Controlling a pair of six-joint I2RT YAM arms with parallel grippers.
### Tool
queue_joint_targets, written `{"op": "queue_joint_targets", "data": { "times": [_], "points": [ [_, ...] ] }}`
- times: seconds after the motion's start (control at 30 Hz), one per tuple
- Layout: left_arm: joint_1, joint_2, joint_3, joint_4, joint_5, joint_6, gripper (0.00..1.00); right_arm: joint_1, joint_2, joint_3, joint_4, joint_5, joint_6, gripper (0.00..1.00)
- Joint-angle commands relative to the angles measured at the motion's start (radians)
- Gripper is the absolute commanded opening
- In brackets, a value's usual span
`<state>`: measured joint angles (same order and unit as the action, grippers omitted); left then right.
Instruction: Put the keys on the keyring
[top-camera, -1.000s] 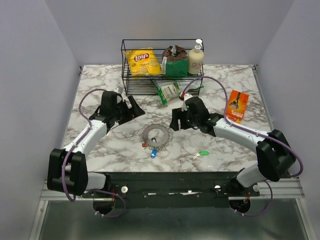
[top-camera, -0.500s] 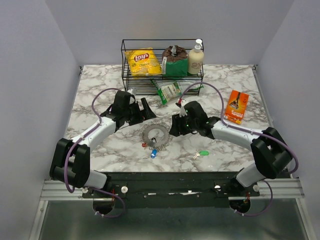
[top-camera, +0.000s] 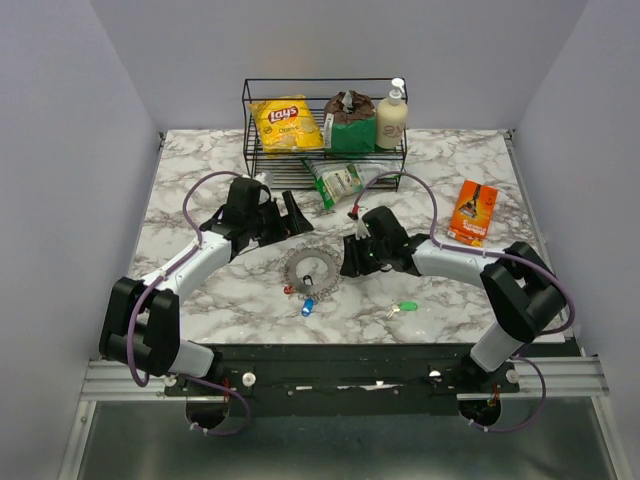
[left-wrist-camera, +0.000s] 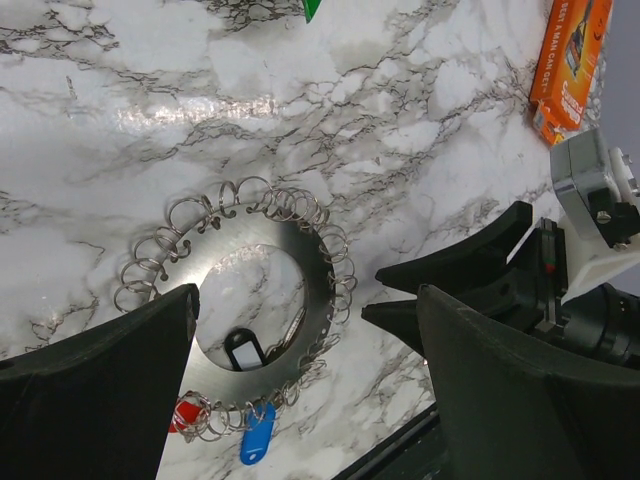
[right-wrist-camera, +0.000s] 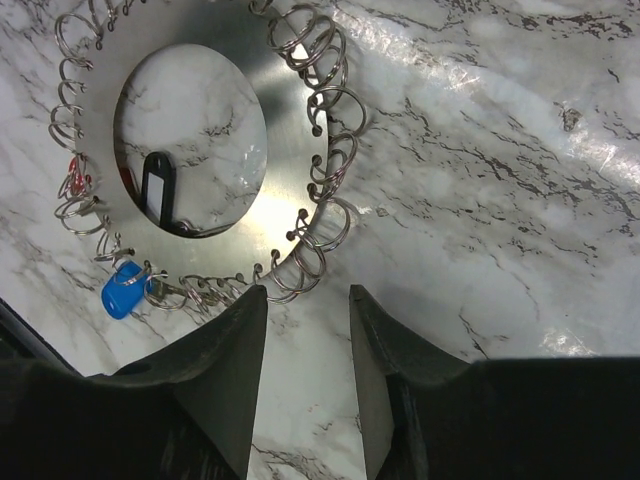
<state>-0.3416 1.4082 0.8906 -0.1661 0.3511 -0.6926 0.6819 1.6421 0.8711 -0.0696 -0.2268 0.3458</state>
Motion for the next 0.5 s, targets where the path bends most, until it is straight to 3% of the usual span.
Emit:
{"op": "queue_joint_targets", "data": {
  "times": [0.0,0.47],
  "points": [
    [0.001,-0.014,0.010,-0.015,0.009,0.016,0.99,-0.010,0.031,0.023,0.021,-0.028,-0.016,0.47],
    [0.001,-0.021,0.011,-0.041,0.012,0.039,0.99,-0.021,0.065,0.025,0.051,-0.077,-0.013,0.46]
  ]
}}
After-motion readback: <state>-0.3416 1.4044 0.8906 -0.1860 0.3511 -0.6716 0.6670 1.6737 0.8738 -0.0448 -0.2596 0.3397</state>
